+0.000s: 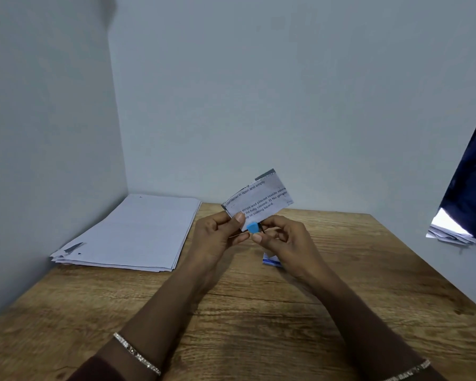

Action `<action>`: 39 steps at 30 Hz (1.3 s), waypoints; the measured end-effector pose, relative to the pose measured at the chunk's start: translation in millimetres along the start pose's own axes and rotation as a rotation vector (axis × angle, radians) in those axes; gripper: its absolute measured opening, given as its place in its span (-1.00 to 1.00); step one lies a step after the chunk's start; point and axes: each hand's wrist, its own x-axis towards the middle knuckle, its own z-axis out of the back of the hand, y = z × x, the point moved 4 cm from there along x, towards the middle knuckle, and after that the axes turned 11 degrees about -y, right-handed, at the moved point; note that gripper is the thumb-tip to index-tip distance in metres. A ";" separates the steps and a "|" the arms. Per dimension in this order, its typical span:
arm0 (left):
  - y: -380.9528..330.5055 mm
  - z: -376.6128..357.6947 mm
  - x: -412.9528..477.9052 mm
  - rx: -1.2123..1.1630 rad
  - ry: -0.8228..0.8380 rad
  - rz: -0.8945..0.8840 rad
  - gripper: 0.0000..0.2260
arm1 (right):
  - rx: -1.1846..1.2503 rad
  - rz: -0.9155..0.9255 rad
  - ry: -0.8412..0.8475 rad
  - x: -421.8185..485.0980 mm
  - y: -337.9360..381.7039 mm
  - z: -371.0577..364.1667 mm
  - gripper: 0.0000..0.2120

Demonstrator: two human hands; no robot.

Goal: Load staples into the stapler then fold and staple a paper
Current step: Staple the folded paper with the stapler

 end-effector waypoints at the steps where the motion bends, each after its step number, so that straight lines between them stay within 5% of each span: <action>1: -1.2 -0.8 -1.2 0.009 0.000 -0.012 -0.87 | -0.004 0.001 -0.012 -0.1 -0.5 0.7 -0.79; 13: -9.6 -4.6 -7.3 0.139 -0.026 -0.061 -0.68 | 0.035 -0.047 -0.044 0.0 -2.7 0.4 -0.87; 21: -4.2 -2.5 -6.0 0.064 -0.047 0.086 -0.80 | -0.078 -0.027 -0.112 2.0 0.4 -2.9 -0.85; 29: -3.7 1.3 -3.3 -0.031 -0.112 0.165 -0.87 | 0.402 -0.371 0.062 -1.5 -10.3 -10.4 -0.79; 34: -2.1 1.6 -1.6 -0.030 -0.113 0.194 -0.88 | 0.659 -0.586 -0.075 2.9 -11.5 -4.4 -0.70; 39: 3.7 -2.6 -3.3 -0.007 -0.073 0.218 -0.84 | 0.536 -0.546 -0.235 3.3 -20.5 6.4 -0.75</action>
